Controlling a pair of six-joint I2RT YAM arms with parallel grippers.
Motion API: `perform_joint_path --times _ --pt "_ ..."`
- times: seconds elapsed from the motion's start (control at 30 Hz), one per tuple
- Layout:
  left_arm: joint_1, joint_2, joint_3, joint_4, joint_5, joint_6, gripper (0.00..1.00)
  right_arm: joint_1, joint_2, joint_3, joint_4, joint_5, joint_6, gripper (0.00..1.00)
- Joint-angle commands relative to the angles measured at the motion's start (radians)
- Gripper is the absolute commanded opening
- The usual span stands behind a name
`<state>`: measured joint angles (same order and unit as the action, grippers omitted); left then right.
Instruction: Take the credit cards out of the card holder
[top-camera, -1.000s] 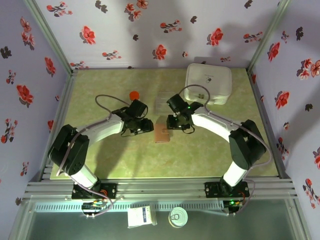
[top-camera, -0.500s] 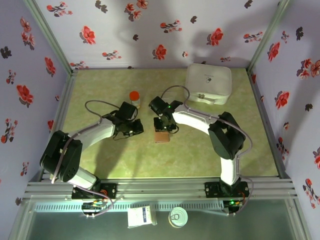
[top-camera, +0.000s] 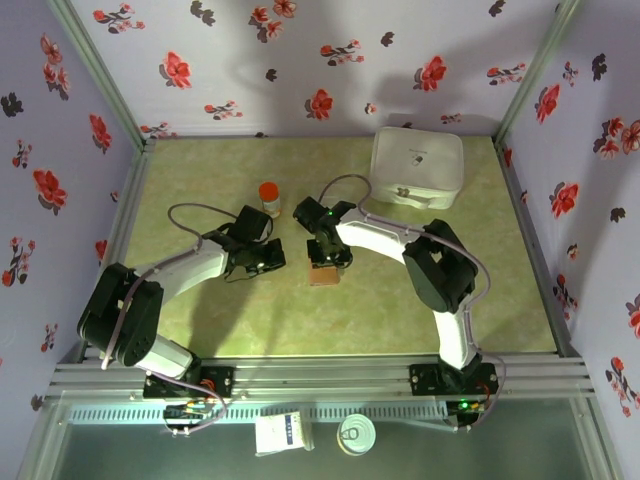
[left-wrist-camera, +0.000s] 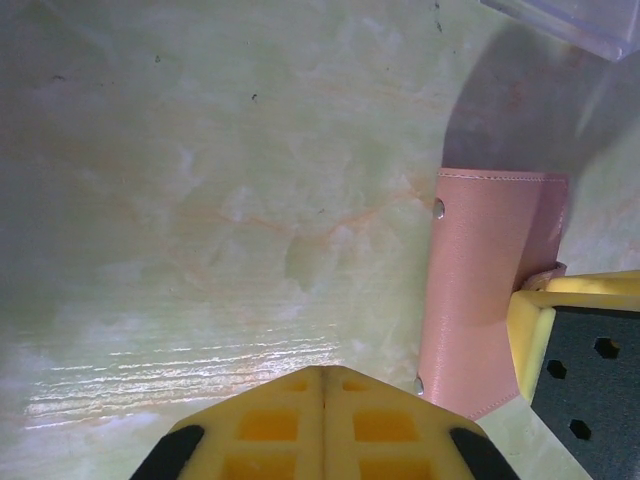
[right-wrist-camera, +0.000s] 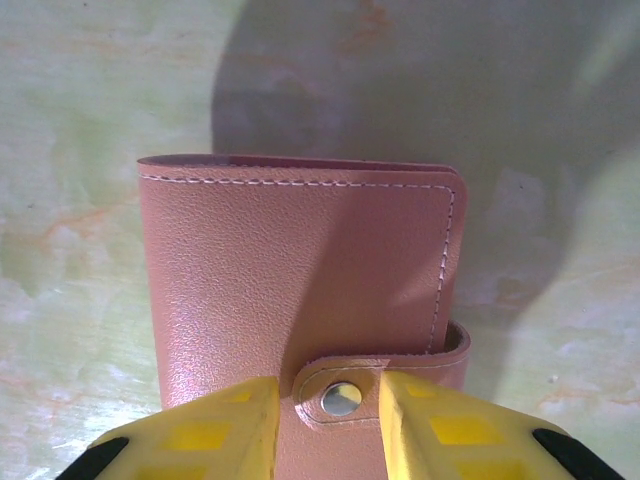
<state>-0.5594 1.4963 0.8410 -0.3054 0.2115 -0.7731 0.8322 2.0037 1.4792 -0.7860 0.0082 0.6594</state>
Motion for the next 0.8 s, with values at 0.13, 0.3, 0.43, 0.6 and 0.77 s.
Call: perform_joint_path --times 0.13,0.3,0.43,0.6,0.77 --pt "0.007 0.000 -0.005 0.031 0.033 0.002 0.01 0.009 0.045 0.039 -0.045 0.017 0.013 0.34" --pt "0.005 0.023 0.001 0.062 0.070 -0.011 0.00 0.008 0.059 0.030 -0.039 0.009 0.012 0.31" --pt "-0.008 0.052 0.016 0.090 0.092 -0.024 0.00 0.009 0.061 0.010 -0.026 -0.001 0.012 0.27" --pt "-0.042 0.104 0.053 0.114 0.108 -0.041 0.00 0.006 0.037 -0.022 0.007 -0.010 0.013 0.21" --pt "-0.078 0.169 0.099 0.137 0.122 -0.059 0.00 -0.013 -0.004 -0.076 0.062 -0.042 0.016 0.16"
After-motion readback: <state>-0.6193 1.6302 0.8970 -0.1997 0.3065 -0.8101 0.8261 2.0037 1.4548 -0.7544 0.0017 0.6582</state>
